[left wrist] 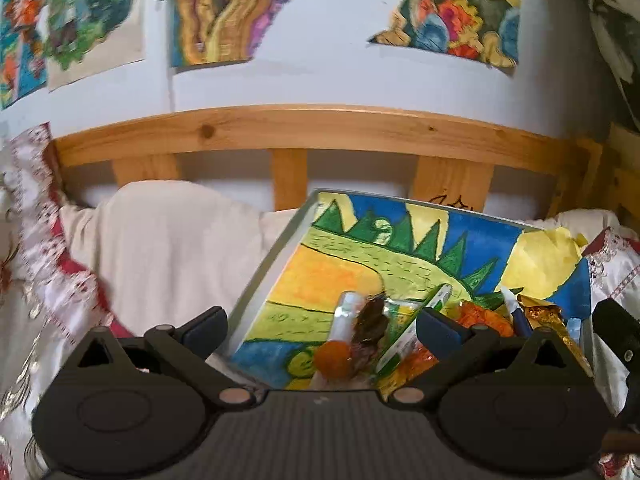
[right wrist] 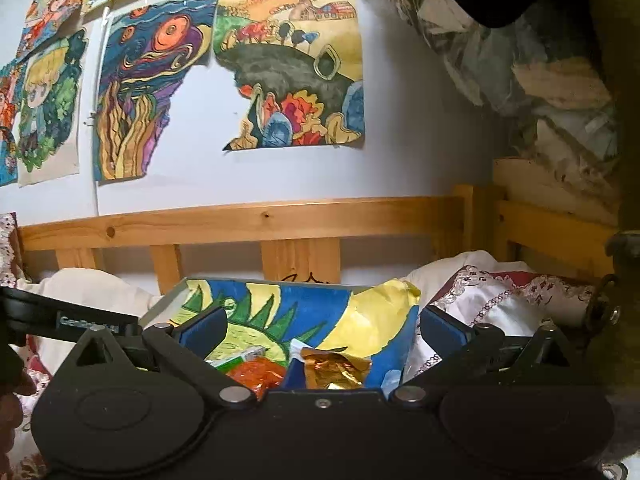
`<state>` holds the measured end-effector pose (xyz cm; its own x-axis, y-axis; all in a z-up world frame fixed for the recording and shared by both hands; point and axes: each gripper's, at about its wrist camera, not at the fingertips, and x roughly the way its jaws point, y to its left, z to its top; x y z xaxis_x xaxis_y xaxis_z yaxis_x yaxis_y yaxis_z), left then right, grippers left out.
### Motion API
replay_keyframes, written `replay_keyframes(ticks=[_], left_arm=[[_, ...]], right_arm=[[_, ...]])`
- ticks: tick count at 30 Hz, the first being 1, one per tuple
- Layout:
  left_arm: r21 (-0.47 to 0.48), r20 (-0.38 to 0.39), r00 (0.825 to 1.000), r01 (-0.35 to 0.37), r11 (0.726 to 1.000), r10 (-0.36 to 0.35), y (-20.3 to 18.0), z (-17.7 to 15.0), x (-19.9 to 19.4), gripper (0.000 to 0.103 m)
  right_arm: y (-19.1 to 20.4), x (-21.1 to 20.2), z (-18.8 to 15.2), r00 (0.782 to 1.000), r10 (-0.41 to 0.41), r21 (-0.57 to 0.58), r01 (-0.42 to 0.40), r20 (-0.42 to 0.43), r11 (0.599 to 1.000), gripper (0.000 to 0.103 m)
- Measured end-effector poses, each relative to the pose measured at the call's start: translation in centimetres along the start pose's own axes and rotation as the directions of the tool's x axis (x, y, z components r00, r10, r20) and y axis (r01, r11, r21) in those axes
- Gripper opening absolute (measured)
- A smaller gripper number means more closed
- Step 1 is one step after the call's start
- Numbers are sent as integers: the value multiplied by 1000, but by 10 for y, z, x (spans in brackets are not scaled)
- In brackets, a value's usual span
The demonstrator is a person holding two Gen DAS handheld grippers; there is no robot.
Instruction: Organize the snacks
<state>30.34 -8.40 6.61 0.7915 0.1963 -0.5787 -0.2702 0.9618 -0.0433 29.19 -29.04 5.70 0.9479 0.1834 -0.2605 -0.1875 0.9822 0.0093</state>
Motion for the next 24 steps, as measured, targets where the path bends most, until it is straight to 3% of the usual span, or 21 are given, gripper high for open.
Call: replay_keyframes(ticks=[12, 24], left_arm=[[0, 45, 999, 7, 1000, -7, 28, -24, -45, 102], [16, 40, 999, 15, 1000, -16, 57, -54, -81, 102]], right_arm=[[19, -39, -4, 999, 33, 1, -33, -14, 999, 102], [39, -85, -16, 998, 50, -28, -51, -24, 998, 102]])
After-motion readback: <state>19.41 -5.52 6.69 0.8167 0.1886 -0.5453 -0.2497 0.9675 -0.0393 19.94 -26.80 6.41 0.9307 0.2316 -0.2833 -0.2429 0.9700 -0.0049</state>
